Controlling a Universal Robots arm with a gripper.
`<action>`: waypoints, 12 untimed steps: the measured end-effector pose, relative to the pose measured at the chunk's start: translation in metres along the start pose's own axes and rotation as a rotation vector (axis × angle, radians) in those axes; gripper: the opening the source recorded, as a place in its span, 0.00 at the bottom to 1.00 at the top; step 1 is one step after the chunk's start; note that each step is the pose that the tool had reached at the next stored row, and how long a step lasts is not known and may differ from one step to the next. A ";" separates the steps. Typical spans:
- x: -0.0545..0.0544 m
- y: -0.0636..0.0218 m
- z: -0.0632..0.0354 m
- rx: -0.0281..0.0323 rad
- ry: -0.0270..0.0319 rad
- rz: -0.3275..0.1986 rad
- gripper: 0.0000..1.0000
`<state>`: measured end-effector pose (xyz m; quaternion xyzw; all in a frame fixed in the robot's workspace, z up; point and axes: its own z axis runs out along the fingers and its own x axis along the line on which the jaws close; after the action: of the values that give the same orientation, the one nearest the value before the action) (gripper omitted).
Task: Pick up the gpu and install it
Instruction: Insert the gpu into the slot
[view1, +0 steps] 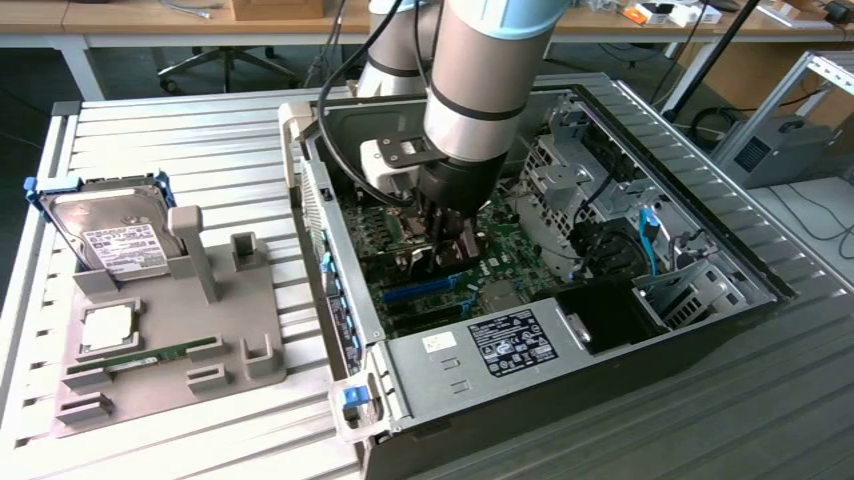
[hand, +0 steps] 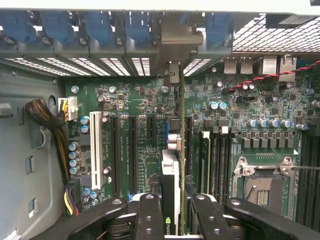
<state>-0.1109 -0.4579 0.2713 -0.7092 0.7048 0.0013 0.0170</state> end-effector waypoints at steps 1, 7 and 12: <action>0.000 -0.0005 0.0002 0.0001 -0.0002 0.000 0.27; 0.000 -0.0009 0.0013 0.0000 0.0000 0.000 0.27; 0.000 -0.0009 0.0014 0.0001 -0.0002 0.000 0.27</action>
<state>-0.1100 -0.4579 0.2699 -0.7092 0.7048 0.0013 0.0171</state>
